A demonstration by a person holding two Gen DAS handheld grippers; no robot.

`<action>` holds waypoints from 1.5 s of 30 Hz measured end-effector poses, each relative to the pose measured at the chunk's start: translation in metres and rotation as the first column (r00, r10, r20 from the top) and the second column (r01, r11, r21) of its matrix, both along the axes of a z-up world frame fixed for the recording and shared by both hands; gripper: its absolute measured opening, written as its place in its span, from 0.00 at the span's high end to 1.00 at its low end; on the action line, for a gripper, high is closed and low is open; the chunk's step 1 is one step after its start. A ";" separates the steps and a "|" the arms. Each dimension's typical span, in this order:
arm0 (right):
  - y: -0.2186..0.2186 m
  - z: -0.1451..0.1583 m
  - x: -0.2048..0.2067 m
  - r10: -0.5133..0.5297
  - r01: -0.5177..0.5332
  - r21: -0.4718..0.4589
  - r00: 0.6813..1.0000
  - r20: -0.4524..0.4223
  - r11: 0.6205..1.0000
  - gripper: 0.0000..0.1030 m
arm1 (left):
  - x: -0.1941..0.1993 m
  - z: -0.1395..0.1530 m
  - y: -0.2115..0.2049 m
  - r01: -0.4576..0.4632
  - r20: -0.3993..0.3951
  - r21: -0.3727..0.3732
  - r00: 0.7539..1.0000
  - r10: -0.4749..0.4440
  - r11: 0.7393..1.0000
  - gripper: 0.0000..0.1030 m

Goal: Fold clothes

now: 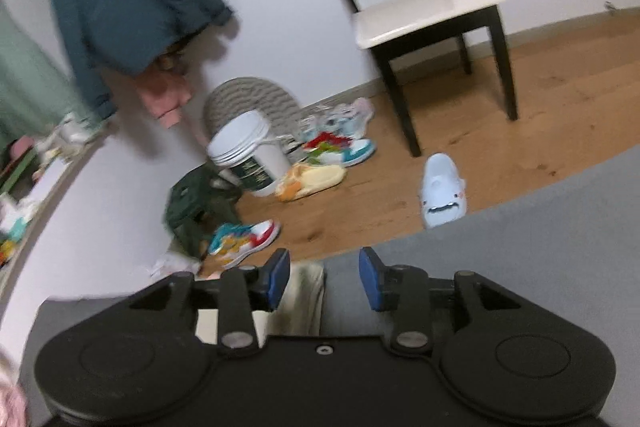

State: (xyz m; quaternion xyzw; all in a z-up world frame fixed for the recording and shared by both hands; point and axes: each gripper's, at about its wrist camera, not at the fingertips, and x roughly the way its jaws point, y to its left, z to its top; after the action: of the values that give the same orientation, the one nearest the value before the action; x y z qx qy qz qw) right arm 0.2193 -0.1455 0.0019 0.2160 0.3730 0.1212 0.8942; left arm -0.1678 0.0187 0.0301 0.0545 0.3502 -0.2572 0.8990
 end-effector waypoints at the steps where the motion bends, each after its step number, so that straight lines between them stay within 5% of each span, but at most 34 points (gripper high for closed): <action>1: -0.005 0.008 -0.010 0.032 -0.032 0.004 0.999 0.001 0.999 0.63 | 0.000 0.000 0.000 -0.002 0.000 -0.003 1.000 0.002 1.000 0.96; 8: -0.007 0.027 -0.166 0.262 -0.257 0.059 0.962 -0.076 0.964 0.64 | 0.001 0.002 0.003 -0.025 0.000 -0.031 1.000 0.025 0.999 0.95; 14: 0.000 -0.009 -0.248 0.161 -0.147 0.179 0.985 -0.066 0.973 0.73 | 0.000 0.005 0.004 -0.045 0.011 -0.029 0.999 0.046 0.999 0.95; 17: -0.006 -0.026 -0.254 0.084 -0.066 0.282 0.995 -0.051 0.957 0.75 | -0.001 0.008 0.002 -0.050 0.026 -0.015 0.998 0.050 0.999 0.95; 20: -0.006 -0.032 -0.247 0.090 -0.076 0.249 0.995 -0.047 0.965 0.75 | -0.005 0.011 0.000 -0.059 0.042 -0.010 0.997 0.059 0.998 0.95; 29: -0.013 -0.054 -0.247 0.088 -0.055 0.354 0.993 -0.078 0.934 0.89 | -0.013 0.014 -0.005 -0.091 0.068 -0.006 0.993 0.091 0.996 0.95; 35: -0.012 -0.038 -0.254 0.077 -0.069 0.310 0.997 -0.014 0.948 0.91 | -0.014 0.015 -0.011 -0.080 0.086 0.009 0.993 0.079 0.997 0.95; 45: -0.020 -0.061 -0.250 0.017 0.006 0.249 0.996 -0.091 0.968 0.92 | -0.005 0.007 -0.025 -0.041 0.039 0.093 0.999 0.038 0.995 0.95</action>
State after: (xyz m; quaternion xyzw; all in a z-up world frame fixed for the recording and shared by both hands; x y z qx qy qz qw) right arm -0.0311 -0.1660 -0.0595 0.3310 0.3963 0.1596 0.8414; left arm -0.1724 -0.0065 0.0370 0.0946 0.3463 -0.2216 0.9067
